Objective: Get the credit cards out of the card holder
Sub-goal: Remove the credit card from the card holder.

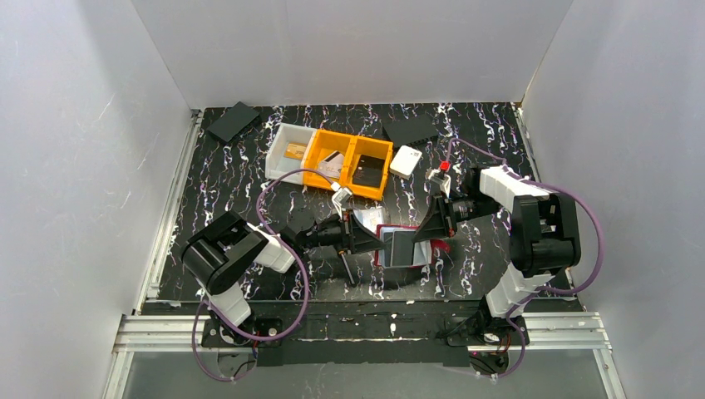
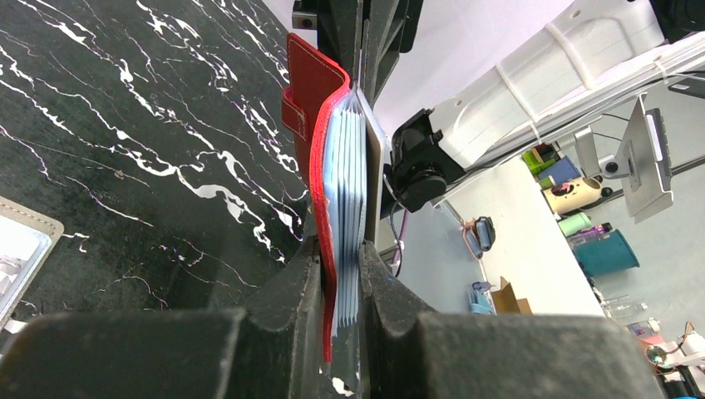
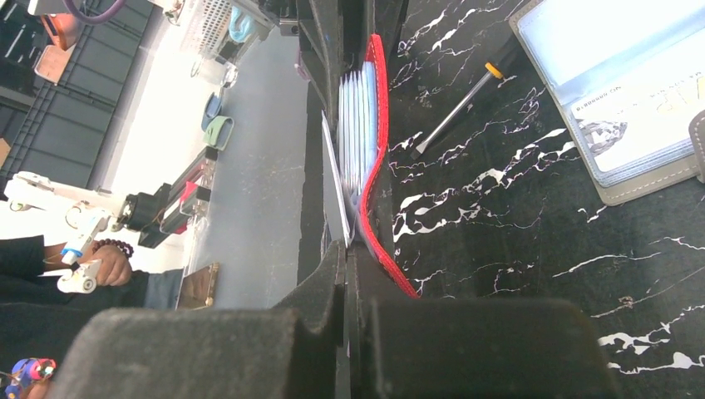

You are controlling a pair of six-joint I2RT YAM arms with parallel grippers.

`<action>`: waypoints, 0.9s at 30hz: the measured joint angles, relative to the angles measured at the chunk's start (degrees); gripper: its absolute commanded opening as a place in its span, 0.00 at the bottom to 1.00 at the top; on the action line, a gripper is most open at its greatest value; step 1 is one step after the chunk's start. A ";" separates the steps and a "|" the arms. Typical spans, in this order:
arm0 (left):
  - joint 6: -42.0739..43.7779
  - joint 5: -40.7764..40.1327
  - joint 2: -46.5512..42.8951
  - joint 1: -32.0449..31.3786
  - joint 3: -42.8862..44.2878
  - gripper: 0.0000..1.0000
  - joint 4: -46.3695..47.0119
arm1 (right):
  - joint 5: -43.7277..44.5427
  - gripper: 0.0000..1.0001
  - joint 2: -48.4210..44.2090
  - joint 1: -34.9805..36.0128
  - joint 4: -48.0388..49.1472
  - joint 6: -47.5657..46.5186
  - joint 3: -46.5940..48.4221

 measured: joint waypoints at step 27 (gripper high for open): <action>-3.23 3.69 -0.13 4.24 -2.16 0.00 0.81 | 1.01 0.07 0.22 -0.98 0.17 0.28 0.04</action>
